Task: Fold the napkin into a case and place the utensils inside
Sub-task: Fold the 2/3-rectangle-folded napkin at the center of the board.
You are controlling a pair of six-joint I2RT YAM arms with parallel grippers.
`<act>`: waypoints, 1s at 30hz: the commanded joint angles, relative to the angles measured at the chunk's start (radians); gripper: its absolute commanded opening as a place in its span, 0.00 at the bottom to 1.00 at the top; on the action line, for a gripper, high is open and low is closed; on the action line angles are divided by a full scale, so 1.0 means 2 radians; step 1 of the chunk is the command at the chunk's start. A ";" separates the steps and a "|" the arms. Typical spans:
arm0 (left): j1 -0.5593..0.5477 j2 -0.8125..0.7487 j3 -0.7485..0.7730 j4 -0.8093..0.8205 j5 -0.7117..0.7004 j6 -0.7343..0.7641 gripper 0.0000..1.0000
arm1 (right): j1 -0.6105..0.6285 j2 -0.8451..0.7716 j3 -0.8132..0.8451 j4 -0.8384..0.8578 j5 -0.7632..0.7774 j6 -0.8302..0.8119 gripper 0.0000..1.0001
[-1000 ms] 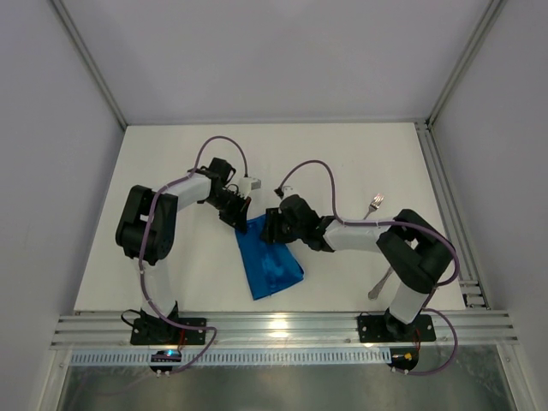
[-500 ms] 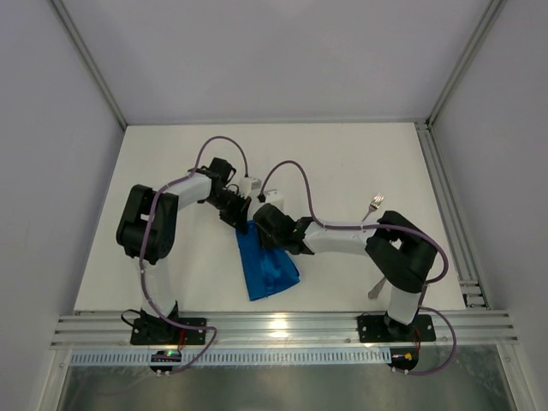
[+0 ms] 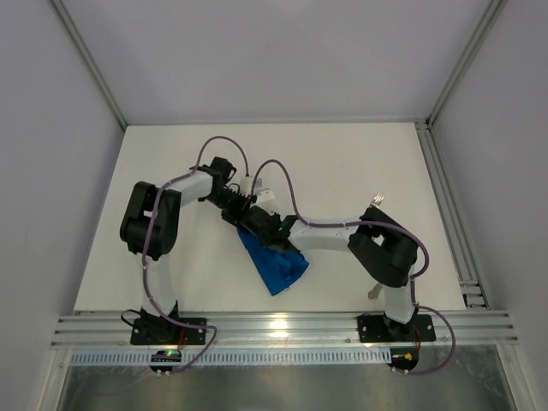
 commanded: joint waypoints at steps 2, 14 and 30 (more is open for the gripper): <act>0.007 0.016 0.008 -0.002 -0.006 -0.001 0.04 | -0.002 0.011 0.010 -0.022 0.055 -0.030 0.11; 0.070 0.004 0.059 -0.036 0.072 -0.021 0.24 | -0.008 0.024 -0.016 0.050 0.086 -0.148 0.04; 0.038 0.027 0.138 0.103 0.048 -0.204 0.41 | -0.008 -0.022 -0.112 0.217 -0.034 -0.322 0.04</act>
